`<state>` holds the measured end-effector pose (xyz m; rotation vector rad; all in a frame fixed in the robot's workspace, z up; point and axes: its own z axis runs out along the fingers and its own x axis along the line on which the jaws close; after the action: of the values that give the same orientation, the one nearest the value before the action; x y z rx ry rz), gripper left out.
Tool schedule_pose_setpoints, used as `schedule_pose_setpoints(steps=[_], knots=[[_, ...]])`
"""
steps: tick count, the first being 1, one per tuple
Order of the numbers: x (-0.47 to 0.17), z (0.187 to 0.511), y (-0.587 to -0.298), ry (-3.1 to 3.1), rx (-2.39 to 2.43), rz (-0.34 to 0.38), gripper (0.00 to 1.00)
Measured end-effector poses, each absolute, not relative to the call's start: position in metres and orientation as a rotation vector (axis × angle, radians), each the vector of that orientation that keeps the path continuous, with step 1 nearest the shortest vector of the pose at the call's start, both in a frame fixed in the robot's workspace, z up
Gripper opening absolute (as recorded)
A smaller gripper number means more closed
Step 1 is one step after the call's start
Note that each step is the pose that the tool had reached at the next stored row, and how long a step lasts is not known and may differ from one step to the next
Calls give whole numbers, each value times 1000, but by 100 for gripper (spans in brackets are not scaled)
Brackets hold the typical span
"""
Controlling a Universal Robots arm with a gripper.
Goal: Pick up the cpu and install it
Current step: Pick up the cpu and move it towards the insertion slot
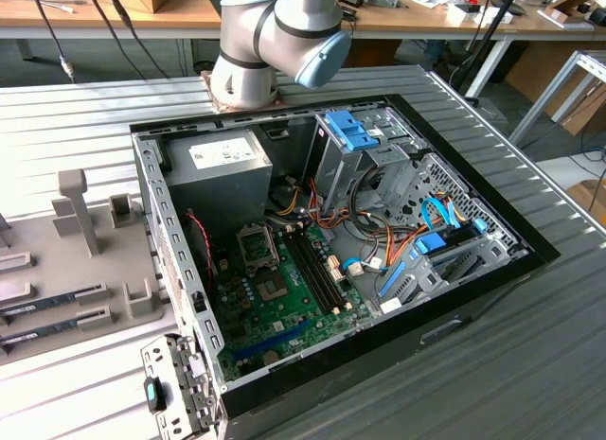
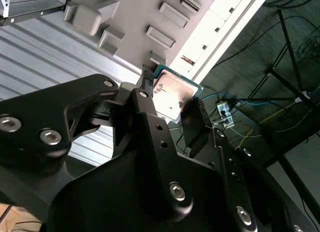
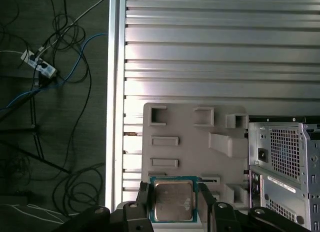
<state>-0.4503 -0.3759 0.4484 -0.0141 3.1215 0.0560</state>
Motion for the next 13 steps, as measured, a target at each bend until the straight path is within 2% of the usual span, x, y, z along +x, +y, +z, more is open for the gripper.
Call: schedule_pose_setpoints(steps=[13], knots=[[-444,448,-376,3122,-14,54,47]])
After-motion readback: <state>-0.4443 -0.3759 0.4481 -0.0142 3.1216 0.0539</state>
